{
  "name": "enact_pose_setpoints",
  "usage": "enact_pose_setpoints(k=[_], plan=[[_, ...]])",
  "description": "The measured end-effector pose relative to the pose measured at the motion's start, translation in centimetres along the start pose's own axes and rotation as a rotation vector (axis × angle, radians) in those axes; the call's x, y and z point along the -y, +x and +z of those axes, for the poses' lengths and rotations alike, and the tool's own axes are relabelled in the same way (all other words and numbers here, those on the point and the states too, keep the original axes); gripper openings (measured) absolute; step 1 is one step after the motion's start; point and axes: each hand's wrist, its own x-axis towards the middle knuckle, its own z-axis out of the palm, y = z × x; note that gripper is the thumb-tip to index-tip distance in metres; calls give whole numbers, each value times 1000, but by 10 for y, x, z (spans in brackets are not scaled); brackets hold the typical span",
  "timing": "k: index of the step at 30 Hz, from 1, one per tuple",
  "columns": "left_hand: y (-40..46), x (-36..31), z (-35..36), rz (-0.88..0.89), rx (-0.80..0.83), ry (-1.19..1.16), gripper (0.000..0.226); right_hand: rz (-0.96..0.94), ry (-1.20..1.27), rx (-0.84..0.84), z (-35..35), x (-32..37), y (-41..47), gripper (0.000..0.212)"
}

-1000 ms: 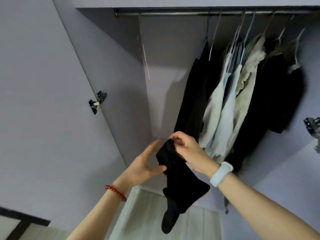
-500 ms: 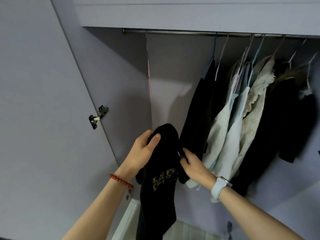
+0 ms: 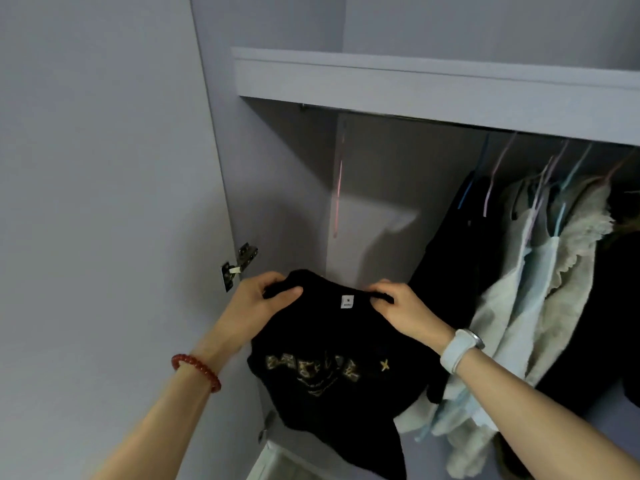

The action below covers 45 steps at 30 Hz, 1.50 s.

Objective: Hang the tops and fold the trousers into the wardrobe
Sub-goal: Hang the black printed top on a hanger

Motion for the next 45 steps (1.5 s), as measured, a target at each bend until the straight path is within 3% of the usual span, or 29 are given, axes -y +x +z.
enact_pose_setpoints(k=[3, 9, 13, 16, 22, 26, 32, 36, 38, 41, 45], plan=[[25, -10, -15, 58, -89, 198, 28, 87, 272, -19, 2, 14, 25, 36], [81, -36, -47, 215, -200, 479, 30, 202, 442, -375, 14, 42, 118, 47], [97, -35, -55, 199, -295, 415, 22, 290, 540, -361, 26, 58, 164, 51], [100, -28, -61, 147, -333, 379, 26, 327, 538, -308, 32, 63, 181, 15], [98, -14, -73, 18, -217, 475, 12, 221, 565, -399, 25, 61, 194, 28], [92, -10, -74, -35, -116, 450, 22, 134, 583, -392, 14, 57, 183, 24], [65, 8, -54, -1, -164, 378, 12, 9, 591, -347, 45, 21, 91, 19], [41, 24, -40, 16, -167, 343, 6, 183, 860, -214, 65, -9, 34, 36], [30, 32, -35, 1, -152, 371, 6, 380, 979, -163, 63, -24, 26, 31], [19, 41, -30, -10, -152, 465, 7, 627, 888, -178, 66, -47, 15, 24], [9, 51, -28, -10, -220, 562, 5, 488, 696, -235, 88, -64, -25, 25]])
